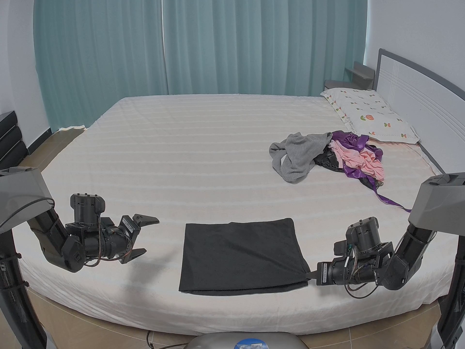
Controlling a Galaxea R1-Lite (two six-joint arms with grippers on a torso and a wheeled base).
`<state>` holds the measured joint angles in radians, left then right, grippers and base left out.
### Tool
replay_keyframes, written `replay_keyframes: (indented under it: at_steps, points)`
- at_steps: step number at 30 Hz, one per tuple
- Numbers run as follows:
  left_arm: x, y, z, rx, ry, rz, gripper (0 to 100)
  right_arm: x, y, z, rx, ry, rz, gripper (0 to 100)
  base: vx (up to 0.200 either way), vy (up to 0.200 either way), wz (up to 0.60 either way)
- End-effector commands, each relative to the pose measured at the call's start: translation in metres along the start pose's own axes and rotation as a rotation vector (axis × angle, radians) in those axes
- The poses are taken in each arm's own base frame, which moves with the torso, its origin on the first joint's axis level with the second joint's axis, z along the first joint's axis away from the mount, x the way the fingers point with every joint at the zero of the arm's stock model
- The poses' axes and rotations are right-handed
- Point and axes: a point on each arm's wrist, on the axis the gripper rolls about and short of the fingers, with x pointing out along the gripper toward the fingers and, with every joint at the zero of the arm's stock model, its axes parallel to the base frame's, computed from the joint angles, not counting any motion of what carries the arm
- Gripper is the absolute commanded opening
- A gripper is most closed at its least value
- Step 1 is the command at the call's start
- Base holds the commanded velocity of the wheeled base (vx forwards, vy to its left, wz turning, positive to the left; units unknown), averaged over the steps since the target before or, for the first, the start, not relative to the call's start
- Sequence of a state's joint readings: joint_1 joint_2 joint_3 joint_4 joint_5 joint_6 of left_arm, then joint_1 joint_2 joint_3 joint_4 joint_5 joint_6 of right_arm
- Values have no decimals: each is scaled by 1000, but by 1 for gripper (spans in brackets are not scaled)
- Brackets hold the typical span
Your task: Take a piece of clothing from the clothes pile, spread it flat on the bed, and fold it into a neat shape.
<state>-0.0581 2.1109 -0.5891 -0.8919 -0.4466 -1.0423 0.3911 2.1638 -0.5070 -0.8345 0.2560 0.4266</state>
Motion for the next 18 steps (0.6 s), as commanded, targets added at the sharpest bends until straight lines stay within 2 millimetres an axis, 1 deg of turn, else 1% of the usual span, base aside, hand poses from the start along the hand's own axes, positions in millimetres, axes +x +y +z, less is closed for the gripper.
replay_keyframes:
  at_steps: [1,7,8,12,13,15,17,18]
  points:
    - [0,0,0,-1,2,0,100,-1,-2,-4,-6,14,-8,0,0,0,0]
    - [0,0,0,-1,0,1,100,1,-3,-6,-12,25,-12,0,0,0,0]
    - [0,0,0,-2,2,1,100,3,-4,-5,-21,26,-13,100,0,0,0]
    - [0,0,0,-2,1,2,100,4,-2,2,-30,1,0,100,0,0,0]
    - [0,0,0,-1,0,1,100,4,0,12,-25,-32,16,100,0,0,0]
    - [0,0,0,-1,2,0,100,7,0,24,-19,-62,36,100,0,0,0]
    - [0,0,0,-1,2,0,100,7,0,24,-19,-62,36,100,0,0,0]
    - [0,0,0,-1,0,1,100,21,0,43,18,-106,51,100,0,0,0]
